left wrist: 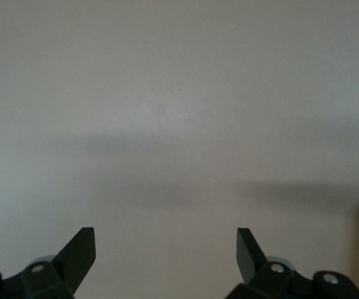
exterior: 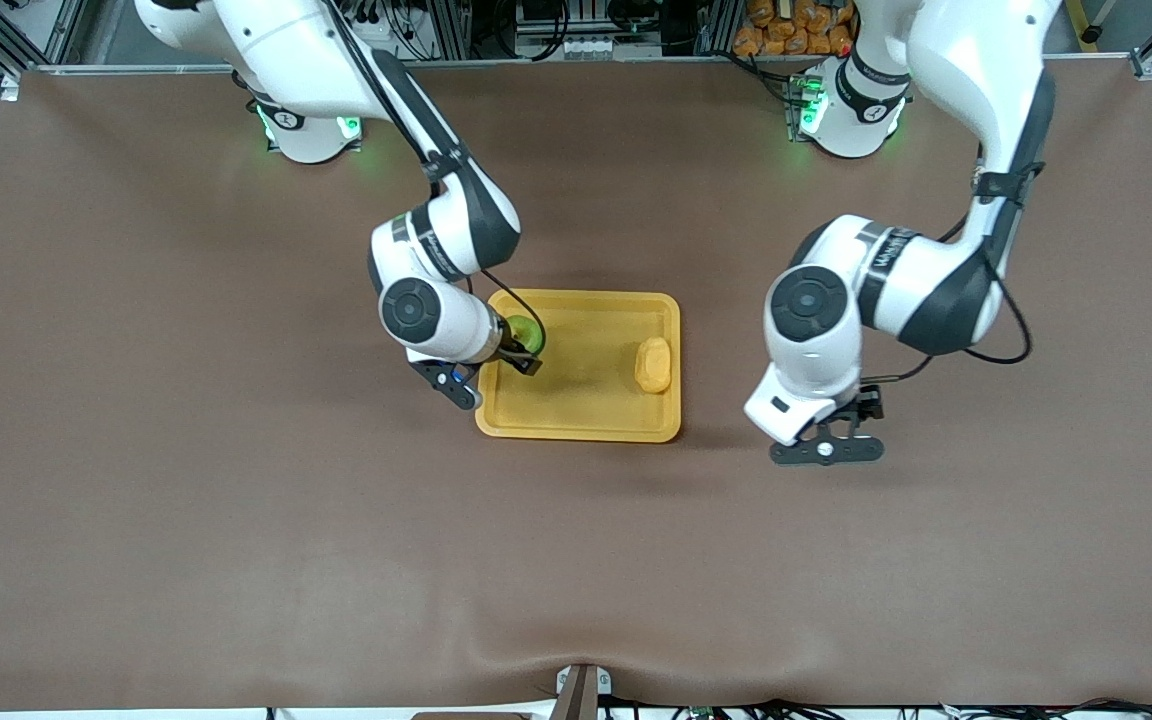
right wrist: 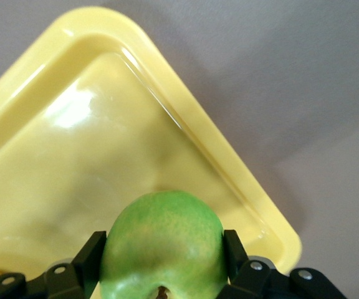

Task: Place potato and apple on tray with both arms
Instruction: 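Open the left gripper and withdraw while the right gripper carries the apple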

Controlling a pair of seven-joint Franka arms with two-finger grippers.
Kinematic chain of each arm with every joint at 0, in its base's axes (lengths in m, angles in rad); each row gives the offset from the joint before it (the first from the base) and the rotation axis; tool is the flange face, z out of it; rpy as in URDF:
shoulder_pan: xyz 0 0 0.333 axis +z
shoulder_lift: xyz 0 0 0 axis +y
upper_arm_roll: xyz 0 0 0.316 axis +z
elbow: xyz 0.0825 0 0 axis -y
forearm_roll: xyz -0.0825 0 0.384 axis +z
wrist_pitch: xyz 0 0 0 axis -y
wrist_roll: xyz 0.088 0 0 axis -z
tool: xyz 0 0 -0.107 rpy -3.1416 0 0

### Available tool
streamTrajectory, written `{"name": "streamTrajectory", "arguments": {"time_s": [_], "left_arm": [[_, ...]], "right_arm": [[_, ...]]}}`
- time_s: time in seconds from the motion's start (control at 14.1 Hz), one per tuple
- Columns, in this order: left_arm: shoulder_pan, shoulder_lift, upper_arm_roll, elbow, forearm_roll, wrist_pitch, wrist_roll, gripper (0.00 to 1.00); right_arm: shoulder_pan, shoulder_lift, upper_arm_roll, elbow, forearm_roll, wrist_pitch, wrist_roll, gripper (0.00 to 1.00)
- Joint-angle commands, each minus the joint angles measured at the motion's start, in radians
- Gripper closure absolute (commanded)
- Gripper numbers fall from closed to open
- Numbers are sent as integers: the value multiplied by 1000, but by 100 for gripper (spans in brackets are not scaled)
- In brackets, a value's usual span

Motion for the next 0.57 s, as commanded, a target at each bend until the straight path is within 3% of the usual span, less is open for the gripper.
{"name": "streamTrajectory", "arguments": {"time_s": [0.0, 0.07, 0.14, 0.21, 0.28, 0.5], "left_arm": [[123, -86, -76, -76, -55, 3, 88, 0], [175, -93, -118, -85, -55, 4, 95, 0], [248, -110, -181, -109, -55, 4, 95, 0], [324, -133, -250, -142, -55, 5, 95, 0], [406, -159, -330, -181, -55, 7, 95, 0], [678, -242, -600, -307, -68, -3, 97, 0]], "right_arm": [[23, 44, -12, 36, 23, 7, 30, 100], [26, 47, -12, 36, 23, 7, 30, 79], [28, 49, -12, 34, 23, 5, 30, 33], [26, 47, -12, 34, 21, 4, 30, 14], [28, 46, -14, 36, 15, 2, 30, 0], [11, 28, -18, 42, 14, -48, 22, 0]]}}
